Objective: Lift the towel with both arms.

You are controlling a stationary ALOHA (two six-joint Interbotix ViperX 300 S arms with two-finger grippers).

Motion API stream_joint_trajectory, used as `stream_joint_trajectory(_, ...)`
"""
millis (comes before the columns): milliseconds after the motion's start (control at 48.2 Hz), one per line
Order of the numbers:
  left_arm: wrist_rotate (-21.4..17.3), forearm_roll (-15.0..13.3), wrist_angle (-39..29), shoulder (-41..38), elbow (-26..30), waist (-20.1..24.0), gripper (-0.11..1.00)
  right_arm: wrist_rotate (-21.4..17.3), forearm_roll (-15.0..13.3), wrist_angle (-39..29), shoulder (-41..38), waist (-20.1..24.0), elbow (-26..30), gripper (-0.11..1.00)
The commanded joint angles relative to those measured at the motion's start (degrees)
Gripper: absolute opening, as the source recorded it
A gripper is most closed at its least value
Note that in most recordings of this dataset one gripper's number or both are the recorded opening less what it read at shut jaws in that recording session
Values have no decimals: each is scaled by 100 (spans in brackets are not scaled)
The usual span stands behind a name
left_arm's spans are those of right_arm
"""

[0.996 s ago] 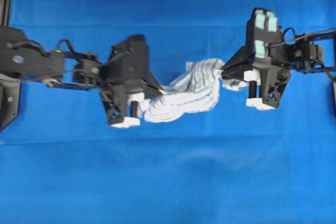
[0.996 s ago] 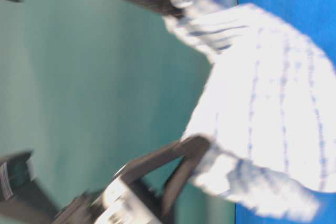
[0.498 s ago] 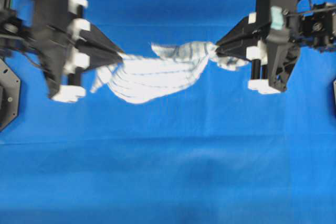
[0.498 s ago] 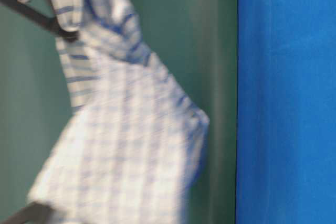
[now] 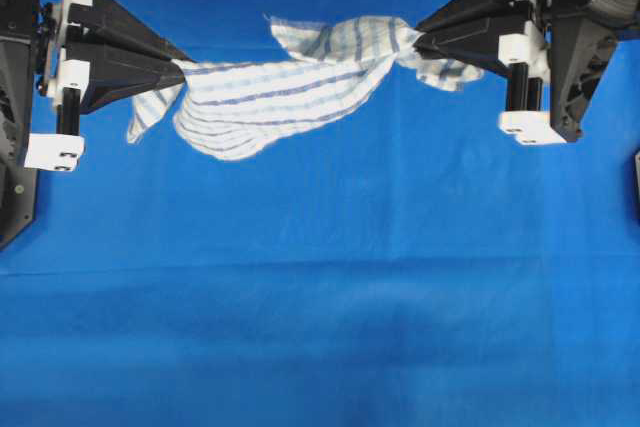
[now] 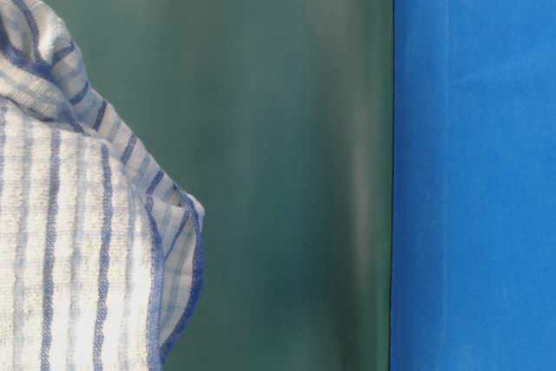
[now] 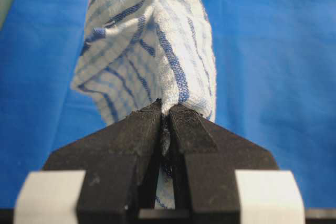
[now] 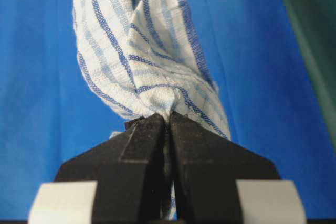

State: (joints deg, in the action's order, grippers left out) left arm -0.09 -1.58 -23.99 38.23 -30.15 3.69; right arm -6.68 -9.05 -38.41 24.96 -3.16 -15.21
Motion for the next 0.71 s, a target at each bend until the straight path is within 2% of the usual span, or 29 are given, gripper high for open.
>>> stream_joint_trajectory(0, -18, 26, 70, 18, 149, 35, 1, 9, -18, 70, 70, 9, 132, 4)
stream_joint_trajectory(332, -281, 35, 158, 0, 149, 44, 2, 141, -9, 149, 44, 88, 132, 4)
stream_joint_trajectory(373, -272, 35, 167, 9, 149, 44, 6, 141, -9, 185, 18, 79, 132, 4)
stream_joint_trajectory(436, -272, 26, 185, 26, 141, 44, 20, 149, -9, 202, -26, 88, 141, 5)
stream_joint_trajectory(456, -272, 26, 193, 35, 141, 44, 26, 132, -18, 202, -53, 88, 158, 9)
stream_joint_trajectory(622, -264, 26, 193, 114, 105, 44, 76, 97, -141, 185, -88, 88, 176, 57)
stream_joint_trajectory(685, -255, 26, 176, 132, 79, 44, 88, 88, -167, 193, -79, 88, 167, 67)
